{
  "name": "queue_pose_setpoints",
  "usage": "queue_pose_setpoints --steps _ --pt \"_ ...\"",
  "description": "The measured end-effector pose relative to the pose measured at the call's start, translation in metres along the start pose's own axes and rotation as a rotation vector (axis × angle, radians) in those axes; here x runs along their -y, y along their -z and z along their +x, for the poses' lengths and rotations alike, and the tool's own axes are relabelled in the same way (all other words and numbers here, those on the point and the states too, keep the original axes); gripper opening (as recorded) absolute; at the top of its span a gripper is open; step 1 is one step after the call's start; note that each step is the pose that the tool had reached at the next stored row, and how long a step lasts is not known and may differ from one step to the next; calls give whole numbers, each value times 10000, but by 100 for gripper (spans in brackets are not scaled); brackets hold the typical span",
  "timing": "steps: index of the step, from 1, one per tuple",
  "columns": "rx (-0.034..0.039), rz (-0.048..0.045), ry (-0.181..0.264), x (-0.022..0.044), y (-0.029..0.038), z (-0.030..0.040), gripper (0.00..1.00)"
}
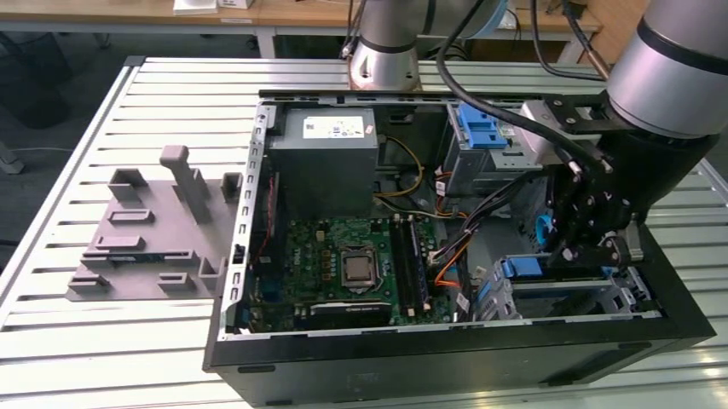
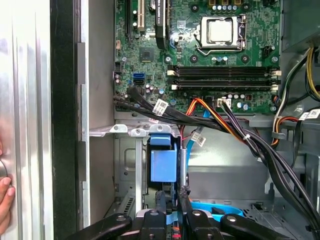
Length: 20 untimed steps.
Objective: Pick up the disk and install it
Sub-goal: 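Insert the second disk wire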
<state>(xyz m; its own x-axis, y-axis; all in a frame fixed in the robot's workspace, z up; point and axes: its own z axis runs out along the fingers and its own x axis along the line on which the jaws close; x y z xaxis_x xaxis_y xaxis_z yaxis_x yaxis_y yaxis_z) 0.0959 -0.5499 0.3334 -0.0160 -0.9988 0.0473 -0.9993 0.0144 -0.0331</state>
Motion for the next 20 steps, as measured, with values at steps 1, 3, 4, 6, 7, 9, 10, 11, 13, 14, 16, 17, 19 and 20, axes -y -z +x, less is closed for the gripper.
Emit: queue_pose_setpoints --steps 1,3,4,6,7,9,10,11,13,14,16,17,19,20 --pt "2 0 0 0 7 0 24" --pt "9 -1 0 1 19 1 24" --pt "11 0 0 1 26 1 24" --pt "16 0 0 1 41 2 24" --pt "20 -1 0 2 51 2 24" --pt "22 -2 -1 2 71 3 24" --pt "22 -2 -1 3 83 4 24" --pt "23 -2 0 3 98 5 24" --pt "23 -5 0 4 130 6 24" --pt "23 -7 0 5 145 7 24" --pt "24 -10 0 6 170 8 22" --pt "23 -12 0 6 180 9 22" --pt "26 -16 0 6 189 9 16" --pt "27 -16 0 6 190 9 11"
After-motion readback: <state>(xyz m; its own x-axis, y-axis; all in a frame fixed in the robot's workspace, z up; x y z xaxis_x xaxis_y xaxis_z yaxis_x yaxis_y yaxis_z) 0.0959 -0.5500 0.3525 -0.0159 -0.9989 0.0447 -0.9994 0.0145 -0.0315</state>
